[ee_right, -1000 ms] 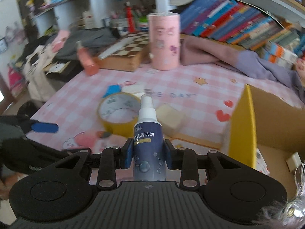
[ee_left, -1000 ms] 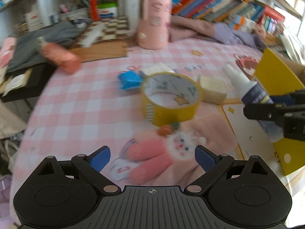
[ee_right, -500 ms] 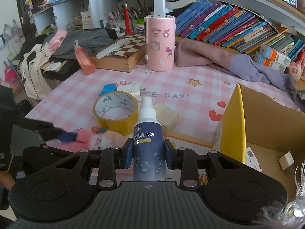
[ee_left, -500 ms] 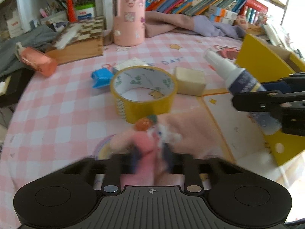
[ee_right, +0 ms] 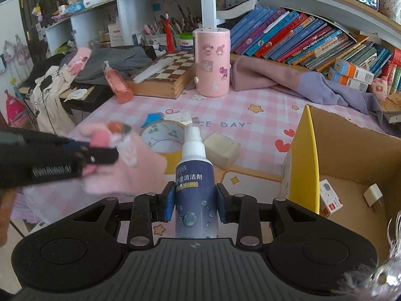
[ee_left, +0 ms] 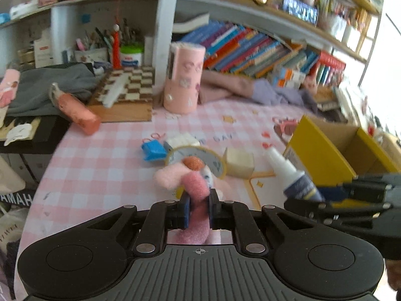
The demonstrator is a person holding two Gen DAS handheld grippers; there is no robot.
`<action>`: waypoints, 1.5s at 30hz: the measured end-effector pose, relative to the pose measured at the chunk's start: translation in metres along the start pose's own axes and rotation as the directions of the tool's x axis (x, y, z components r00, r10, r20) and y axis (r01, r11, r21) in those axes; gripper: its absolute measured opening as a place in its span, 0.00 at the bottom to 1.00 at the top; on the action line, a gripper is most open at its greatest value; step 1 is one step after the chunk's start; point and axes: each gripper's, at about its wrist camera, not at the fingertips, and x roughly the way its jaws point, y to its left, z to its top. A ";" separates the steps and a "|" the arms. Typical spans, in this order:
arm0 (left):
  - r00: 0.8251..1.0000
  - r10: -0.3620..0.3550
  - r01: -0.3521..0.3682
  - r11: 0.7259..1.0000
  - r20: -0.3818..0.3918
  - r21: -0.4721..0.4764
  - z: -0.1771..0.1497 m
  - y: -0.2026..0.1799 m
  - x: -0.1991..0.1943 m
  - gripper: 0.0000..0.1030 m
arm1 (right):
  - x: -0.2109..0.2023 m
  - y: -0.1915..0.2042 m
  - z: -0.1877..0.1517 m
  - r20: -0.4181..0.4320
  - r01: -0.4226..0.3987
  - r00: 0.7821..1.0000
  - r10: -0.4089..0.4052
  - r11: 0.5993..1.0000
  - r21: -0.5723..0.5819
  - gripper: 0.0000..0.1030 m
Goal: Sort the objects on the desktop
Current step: 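Carry the glove and spray bottle in both tools over into the yellow box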
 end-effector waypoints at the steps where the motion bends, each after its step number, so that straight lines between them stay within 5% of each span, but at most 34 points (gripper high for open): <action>1: 1.000 -0.002 0.002 1.000 0.011 -0.007 0.000 0.001 -0.005 0.12 | -0.003 0.002 -0.001 0.003 0.000 1.000 0.000 1.000 0.003 0.30; 26: 0.993 -0.076 0.081 0.995 0.093 -0.051 -0.062 0.003 -0.109 0.12 | -0.078 0.064 -0.059 0.029 0.009 1.000 -0.010 1.000 0.029 0.30; 45: 0.965 -0.260 0.259 0.965 0.034 0.034 -0.101 -0.035 -0.131 0.12 | -0.143 0.071 -0.119 0.007 0.138 0.990 -0.141 0.978 0.156 0.30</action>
